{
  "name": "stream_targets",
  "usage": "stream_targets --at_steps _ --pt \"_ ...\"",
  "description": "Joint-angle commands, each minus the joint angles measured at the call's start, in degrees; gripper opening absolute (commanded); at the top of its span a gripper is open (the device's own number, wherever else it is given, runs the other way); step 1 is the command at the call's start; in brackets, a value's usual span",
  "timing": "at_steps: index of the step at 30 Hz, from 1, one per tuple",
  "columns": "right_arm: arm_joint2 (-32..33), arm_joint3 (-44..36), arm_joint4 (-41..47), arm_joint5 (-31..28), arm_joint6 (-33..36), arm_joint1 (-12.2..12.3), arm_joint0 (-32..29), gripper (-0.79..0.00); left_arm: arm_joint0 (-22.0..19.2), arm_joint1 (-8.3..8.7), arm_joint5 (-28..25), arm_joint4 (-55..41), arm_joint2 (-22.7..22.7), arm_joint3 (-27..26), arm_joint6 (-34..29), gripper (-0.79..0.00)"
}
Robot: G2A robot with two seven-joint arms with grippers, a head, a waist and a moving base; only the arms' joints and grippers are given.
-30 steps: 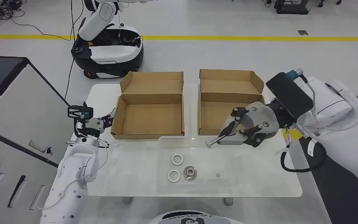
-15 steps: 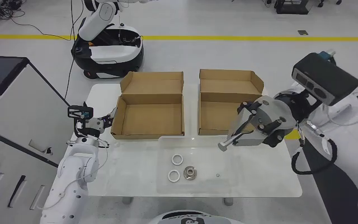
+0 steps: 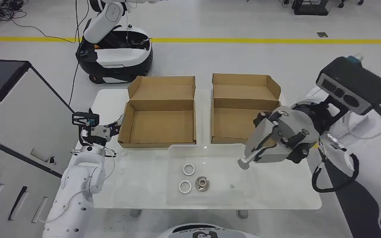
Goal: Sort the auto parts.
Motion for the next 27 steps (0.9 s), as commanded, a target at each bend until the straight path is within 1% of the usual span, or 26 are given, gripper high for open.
stream_targets --at_steps 1,2,4,6,10,18,21,22,27 --pt "-0.57 -0.75 4.1 0.01 0.56 -0.79 -0.12 -0.785 0.0 0.0 0.0 0.0 0.0 0.0 0.0 0.0" --pt "-0.71 -0.9 4.64 0.01 1.7 -1.18 0.14 -0.785 0.0 0.0 0.0 0.0 0.0 0.0 0.0 0.0" --pt "-1.44 -1.81 8.77 0.01 1.9 -2.29 0.28 -0.785 0.0 0.0 0.0 0.0 0.0 0.0 0.0 0.0" --pt "-1.89 -2.31 11.56 0.01 3.65 -3.48 0.83 -0.785 0.0 0.0 0.0 0.0 0.0 0.0 0.0 0.0" --pt "-2.39 -3.65 19.99 0.01 5.37 -6.71 1.5 -0.785 0.0 0.0 0.0 0.0 0.0 0.0 0.0 0.0" --pt "-3.65 -4.36 26.13 0.01 5.38 -12.7 1.66 -0.785 0.0 0.0 0.0 0.0 0.0 0.0 0.0 0.0" --pt "-3.1 -3.54 26.21 0.01 5.39 -14.55 1.24 -0.785 0.0 0.0 0.0 0.0 0.0 0.0 0.0 0.0" --pt "-2.96 -2.51 24.38 0.01 5.39 -14.92 1.15 -0.785 0.0 0.0 0.0 0.0 0.0 0.0 0.0 0.0" --pt "-2.86 1.62 18.57 0.12 5.5 -15.89 -0.1 -0.785 0.0 0.0 0.0 0.0 0.0 0.0 0.0 0.0"
